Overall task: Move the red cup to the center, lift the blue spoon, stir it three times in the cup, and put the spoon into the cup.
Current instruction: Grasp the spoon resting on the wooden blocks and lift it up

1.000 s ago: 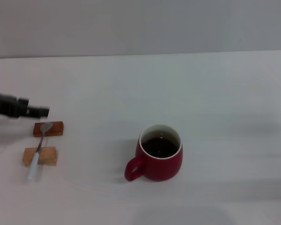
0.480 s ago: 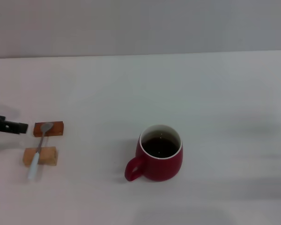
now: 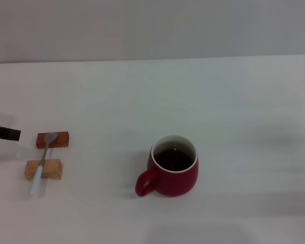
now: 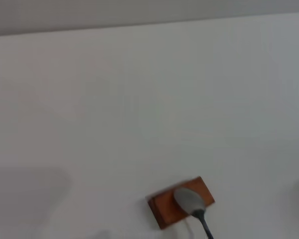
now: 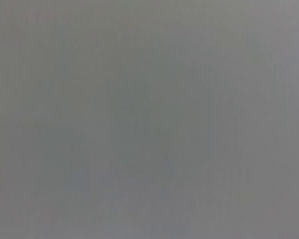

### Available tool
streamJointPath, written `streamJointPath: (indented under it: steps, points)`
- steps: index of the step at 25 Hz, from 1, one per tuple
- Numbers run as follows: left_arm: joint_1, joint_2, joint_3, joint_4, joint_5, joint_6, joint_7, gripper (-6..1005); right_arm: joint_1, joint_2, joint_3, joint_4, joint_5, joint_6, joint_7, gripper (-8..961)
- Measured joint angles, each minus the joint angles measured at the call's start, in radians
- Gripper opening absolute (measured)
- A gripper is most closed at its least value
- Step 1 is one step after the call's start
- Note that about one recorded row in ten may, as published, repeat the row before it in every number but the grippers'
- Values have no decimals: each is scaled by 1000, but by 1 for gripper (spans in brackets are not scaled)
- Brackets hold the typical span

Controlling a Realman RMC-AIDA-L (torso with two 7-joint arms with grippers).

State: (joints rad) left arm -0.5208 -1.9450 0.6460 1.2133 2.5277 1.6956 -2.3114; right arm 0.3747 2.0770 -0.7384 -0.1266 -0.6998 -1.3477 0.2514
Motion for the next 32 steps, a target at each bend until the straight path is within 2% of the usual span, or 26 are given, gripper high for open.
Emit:
streamJointPath:
  steps: [4, 8, 17, 32]
  points:
    - [-4, 6, 0, 21, 18, 50, -30, 860, 0, 0, 2, 9, 0, 3, -1, 0]
    - [-3, -2, 4, 39, 46, 93, -47, 860, 4, 0, 5, 29, 1, 13, -39, -1]
    - [0, -50, 6, 38, 142, 127, -42, 844, 8, 0, 5, 38, 1, 22, -50, -1]
    - [1, -57, 6, 41, 144, 168, -61, 813, 18, 2, -3, 46, 0, 49, -51, 0]
